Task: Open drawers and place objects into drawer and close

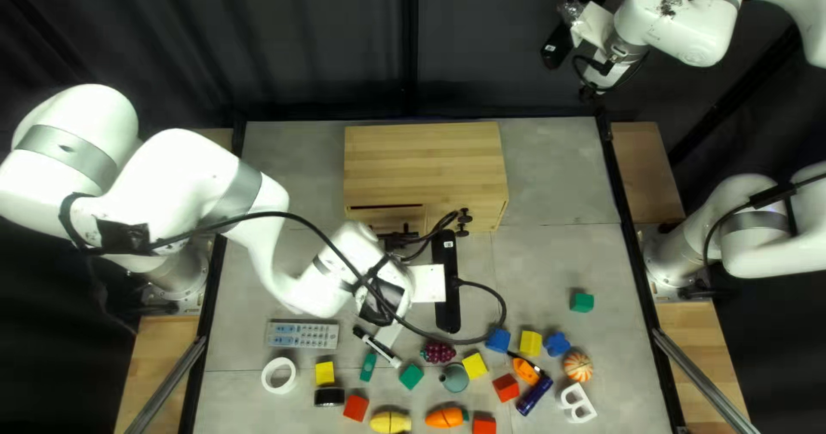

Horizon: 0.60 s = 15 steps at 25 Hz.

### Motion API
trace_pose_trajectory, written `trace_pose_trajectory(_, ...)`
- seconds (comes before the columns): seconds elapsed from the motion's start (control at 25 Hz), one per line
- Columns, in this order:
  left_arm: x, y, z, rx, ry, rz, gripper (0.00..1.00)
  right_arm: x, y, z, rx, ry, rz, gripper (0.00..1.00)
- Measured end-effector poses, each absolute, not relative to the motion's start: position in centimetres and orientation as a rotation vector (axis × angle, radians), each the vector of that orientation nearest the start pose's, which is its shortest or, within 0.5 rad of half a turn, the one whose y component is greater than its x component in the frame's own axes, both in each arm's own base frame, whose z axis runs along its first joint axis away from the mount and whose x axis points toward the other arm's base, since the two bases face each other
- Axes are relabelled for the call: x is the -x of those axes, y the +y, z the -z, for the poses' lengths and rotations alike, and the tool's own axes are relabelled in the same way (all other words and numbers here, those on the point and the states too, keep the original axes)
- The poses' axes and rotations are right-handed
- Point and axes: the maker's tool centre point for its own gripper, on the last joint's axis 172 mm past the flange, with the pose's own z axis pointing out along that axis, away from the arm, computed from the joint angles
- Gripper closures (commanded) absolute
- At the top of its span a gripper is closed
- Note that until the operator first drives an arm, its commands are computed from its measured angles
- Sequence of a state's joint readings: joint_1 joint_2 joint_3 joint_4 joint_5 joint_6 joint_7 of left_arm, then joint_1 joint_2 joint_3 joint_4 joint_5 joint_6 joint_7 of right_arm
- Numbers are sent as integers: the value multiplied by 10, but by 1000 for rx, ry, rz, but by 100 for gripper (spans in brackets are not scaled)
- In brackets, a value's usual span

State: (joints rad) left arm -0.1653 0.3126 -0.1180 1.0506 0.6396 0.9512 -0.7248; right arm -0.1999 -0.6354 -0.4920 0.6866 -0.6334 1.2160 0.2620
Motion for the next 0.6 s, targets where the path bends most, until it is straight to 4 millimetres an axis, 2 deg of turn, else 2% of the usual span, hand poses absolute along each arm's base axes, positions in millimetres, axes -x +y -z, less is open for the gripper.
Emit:
trace_pose_trajectory(0.32,-478,-26,-73,2617,-24,17,0,-199,-302,-250,3271,1142,31,0)
trace_pose_trajectory(0.6,-474,-8,-74,2590,-67,17,0,-199,-302,-250,3271,1142,31,0)
